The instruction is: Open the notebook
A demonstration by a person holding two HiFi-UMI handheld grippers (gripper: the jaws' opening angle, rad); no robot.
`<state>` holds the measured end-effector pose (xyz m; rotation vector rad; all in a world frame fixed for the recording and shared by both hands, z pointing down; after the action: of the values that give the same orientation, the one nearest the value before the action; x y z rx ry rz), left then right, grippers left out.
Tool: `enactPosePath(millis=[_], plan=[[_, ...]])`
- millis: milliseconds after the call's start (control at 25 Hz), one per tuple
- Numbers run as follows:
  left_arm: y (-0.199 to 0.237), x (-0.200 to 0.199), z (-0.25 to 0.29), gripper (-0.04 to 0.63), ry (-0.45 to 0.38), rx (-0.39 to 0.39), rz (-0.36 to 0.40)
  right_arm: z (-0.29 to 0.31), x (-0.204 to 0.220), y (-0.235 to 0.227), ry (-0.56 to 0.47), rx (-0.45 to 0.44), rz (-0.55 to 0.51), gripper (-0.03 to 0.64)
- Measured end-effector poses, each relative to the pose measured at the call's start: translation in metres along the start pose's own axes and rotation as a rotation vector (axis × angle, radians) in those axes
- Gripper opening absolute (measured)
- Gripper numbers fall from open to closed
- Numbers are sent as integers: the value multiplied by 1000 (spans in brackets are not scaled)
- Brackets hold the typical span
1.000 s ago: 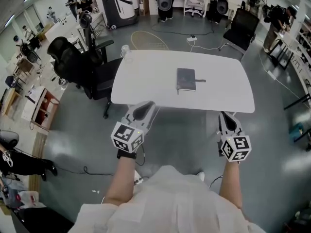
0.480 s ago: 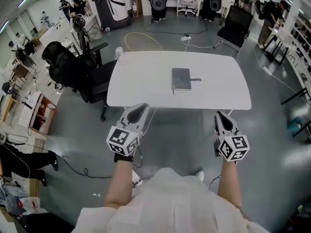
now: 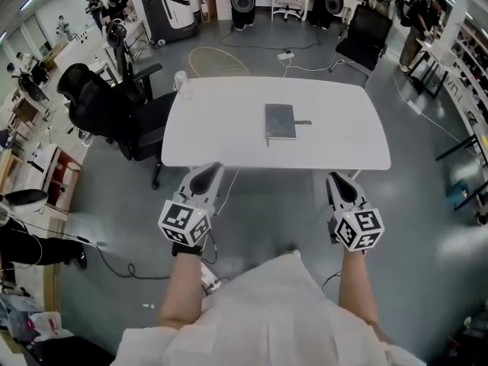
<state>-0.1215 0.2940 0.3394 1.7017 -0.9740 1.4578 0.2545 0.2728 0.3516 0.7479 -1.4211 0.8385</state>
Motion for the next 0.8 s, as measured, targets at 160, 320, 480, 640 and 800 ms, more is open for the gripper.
enactPosePath(millis=[160, 320, 480, 640, 800], plan=[[5, 7, 11, 23, -3, -1, -6, 12, 6, -8, 18, -10, 2, 29], [14, 8, 34, 23, -1, -7, -5, 36, 8, -25, 31, -21, 9, 34], [32, 17, 65, 23, 2, -32, -12, 69, 15, -49, 47, -38, 13, 38], [48, 26, 108, 23, 12, -55, -25, 107, 16, -79, 64, -51, 15, 40], [56, 30, 150, 23, 19, -65, -35, 139, 12, -109, 82, -65, 20, 46]])
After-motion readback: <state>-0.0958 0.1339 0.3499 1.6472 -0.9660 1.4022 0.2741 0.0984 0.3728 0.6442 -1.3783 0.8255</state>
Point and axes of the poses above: the fingertips, and each gripper's own axes: z forward along the fingers, y to its left, x out of its underside, the point moved 10 cm from there along -z, backward along the fingers, and after that the axes turned 6 degrees about -y, right-handed, at the moved point
